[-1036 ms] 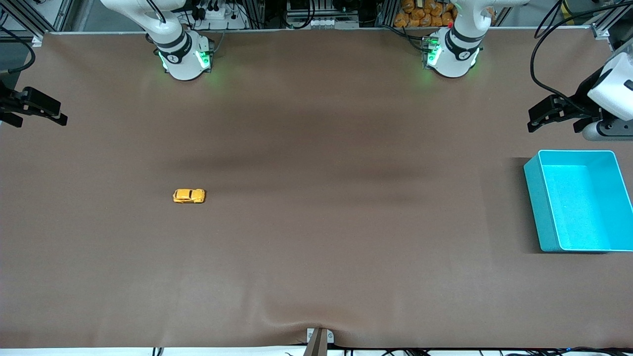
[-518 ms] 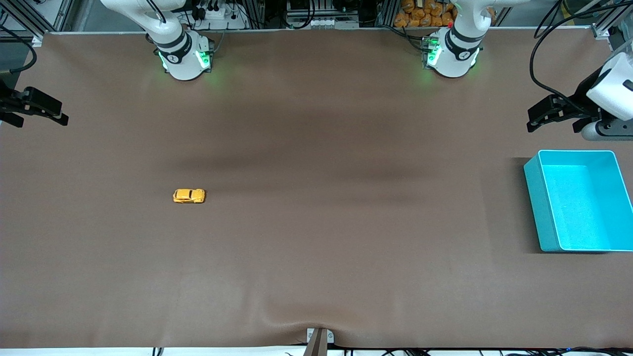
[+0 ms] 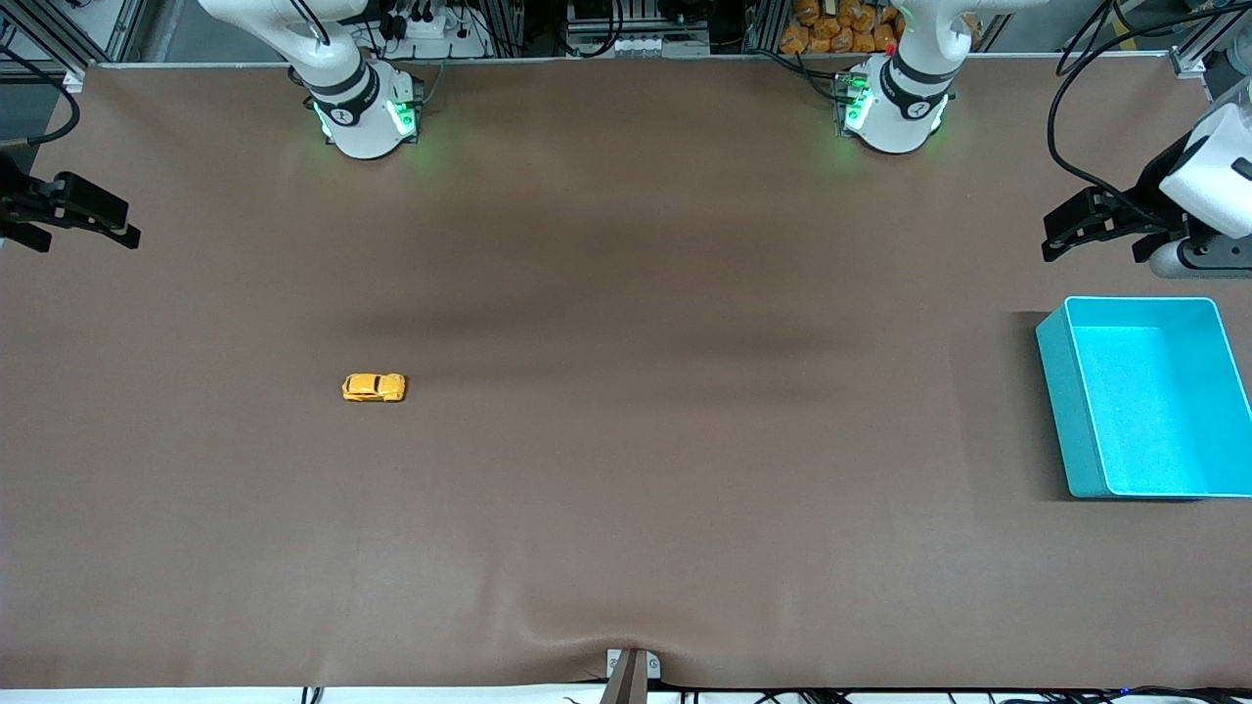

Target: Wind and store yellow beetle car

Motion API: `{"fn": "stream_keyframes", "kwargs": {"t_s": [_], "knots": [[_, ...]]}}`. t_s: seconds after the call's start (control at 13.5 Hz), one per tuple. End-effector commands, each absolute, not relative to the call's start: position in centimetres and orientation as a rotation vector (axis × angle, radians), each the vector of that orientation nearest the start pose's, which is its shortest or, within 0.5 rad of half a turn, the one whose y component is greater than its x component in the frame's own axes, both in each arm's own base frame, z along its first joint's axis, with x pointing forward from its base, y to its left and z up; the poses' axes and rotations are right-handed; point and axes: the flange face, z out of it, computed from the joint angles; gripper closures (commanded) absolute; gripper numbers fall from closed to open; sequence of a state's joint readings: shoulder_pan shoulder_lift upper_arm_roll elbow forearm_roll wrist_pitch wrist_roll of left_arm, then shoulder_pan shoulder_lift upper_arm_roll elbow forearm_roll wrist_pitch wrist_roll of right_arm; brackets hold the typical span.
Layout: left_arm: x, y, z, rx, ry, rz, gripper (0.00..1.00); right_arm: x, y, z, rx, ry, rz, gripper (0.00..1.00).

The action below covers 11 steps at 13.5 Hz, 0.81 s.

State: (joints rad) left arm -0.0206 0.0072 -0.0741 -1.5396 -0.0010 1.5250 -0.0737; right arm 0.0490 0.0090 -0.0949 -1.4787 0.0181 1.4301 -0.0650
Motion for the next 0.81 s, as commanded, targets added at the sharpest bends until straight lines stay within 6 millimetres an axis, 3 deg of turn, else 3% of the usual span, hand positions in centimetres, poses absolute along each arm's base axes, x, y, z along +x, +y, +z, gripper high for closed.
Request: {"fn": "stream_keyframes", "kwargs": {"t_s": [0.0,0.74], "knots": [[55.00,-5.23,63.34,-3.140,0.058,0.022,0.00,54.08,-2.00,65.36,-3.134,-0.008,0.089,0.00],[54.96,-5.40,63.51,-3.141,0.060,0.014,0.00,54.18,-1.47,65.44,-3.132,-0.023,0.081,0.00]]}}
